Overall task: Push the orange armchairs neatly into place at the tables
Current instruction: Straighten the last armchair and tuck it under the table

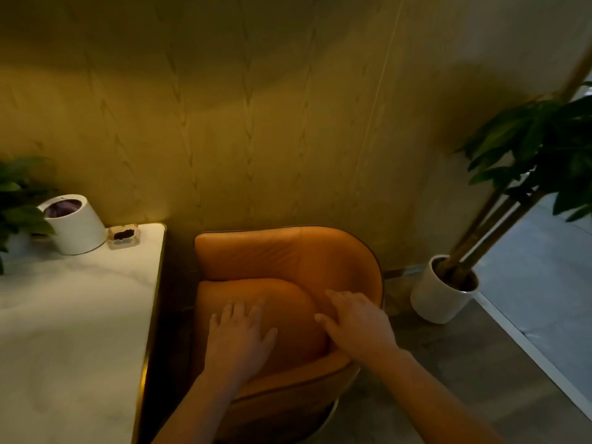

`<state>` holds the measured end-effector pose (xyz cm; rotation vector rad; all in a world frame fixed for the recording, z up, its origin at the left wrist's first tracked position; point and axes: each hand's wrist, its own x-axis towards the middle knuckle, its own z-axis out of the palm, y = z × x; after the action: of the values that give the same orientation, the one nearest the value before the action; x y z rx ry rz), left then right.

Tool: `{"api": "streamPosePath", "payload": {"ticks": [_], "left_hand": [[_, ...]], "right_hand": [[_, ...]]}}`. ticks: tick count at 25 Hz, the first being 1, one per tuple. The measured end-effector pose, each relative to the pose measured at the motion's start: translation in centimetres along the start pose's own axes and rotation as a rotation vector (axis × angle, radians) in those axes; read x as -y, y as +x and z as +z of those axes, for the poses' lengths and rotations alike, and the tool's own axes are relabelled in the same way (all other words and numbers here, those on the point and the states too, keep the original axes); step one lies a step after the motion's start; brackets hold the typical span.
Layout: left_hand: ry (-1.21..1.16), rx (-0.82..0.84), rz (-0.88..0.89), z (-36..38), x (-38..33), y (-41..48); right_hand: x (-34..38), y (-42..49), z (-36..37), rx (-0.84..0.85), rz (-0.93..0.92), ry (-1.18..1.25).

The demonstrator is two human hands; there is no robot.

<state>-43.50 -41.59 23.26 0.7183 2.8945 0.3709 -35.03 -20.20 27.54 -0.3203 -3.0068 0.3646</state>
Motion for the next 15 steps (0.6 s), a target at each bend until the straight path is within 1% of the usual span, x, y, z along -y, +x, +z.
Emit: {"api": "streamPosePath", "payload": {"ticks": [4,7,11,15], "left_hand": [[0.001,-0.021,-0.080,0.2,-1.3,3.3],[0.010,-0.033,-0.182,1.2,-2.6,5.3],[0.007,-0.063,-0.366,2.9,-4.8,7.4],[-0.010,-0.105,-0.602,4.6,-9.7,9.9]], "right_hand": [[-2.7,5.4,0.3,0.038,-0.060,0.018],[-5.1,9.8,1.1,0.088,-0.144,0.035],[-7.8,15.3,2.7,0.166,-0.301,0.028],[-11.2,20.4,3.1,0.253,-0.530,0.017]]}}
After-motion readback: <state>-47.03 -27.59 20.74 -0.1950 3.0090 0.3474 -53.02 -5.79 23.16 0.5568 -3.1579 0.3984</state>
